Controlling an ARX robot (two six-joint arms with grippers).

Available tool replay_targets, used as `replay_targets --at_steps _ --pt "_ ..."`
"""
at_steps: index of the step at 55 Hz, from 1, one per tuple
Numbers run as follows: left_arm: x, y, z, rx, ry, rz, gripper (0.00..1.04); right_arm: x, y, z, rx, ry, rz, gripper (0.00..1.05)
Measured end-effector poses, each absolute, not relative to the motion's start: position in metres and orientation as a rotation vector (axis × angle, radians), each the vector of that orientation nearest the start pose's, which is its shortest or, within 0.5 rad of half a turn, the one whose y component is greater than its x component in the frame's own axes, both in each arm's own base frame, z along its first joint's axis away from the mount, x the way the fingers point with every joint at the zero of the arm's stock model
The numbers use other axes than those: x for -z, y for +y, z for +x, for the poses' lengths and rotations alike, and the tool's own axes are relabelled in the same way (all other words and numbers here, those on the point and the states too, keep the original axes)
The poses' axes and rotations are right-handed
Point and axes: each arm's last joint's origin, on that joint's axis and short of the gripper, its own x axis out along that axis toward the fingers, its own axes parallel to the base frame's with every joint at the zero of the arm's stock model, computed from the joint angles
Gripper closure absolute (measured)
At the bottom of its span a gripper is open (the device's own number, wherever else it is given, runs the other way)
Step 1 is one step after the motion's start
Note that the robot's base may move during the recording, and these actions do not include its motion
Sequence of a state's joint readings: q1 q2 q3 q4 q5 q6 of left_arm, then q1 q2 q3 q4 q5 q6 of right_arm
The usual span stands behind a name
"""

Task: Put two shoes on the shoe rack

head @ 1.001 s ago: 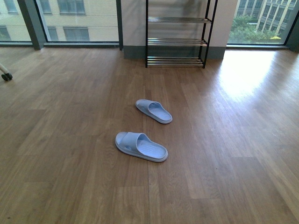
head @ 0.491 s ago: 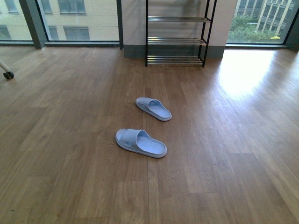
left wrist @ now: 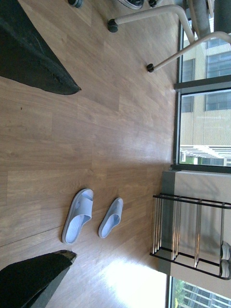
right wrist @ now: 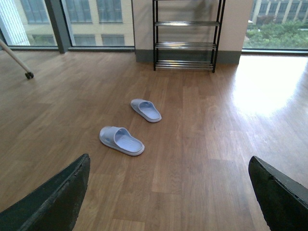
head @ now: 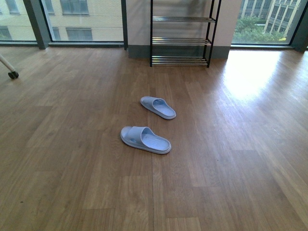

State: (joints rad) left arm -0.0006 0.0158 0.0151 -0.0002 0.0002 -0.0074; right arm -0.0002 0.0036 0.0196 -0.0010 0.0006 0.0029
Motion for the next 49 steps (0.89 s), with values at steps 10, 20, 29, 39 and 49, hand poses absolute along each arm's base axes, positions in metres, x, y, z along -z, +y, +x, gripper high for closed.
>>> replay_targets --at_steps 10,20,29,39,49 --pt "-0.1674 -0.0001 0.0978 0.001 0.001 -0.007 0.09 -0.1698 0.0000 0.0967 0.000 -0.015 0.003 0.09" --pt "-0.1674 -0.0001 0.0978 0.000 0.001 -0.007 0.09 -0.1698 0.0000 0.0967 0.000 -0.015 0.002 0.09" --pt "-0.1674 -0.0001 0.0978 0.001 0.001 -0.007 0.09 -0.1699 0.0000 0.0967 0.000 -0.015 0.003 0.09" --pt "-0.1674 -0.0001 0.0978 0.001 0.001 -0.007 0.09 -0.1699 -0.0001 0.0967 0.001 -0.015 0.002 0.09" --pt "-0.1674 -0.0001 0.0978 0.001 0.001 -0.007 0.09 -0.1698 -0.0001 0.0967 0.001 -0.015 0.002 0.09"
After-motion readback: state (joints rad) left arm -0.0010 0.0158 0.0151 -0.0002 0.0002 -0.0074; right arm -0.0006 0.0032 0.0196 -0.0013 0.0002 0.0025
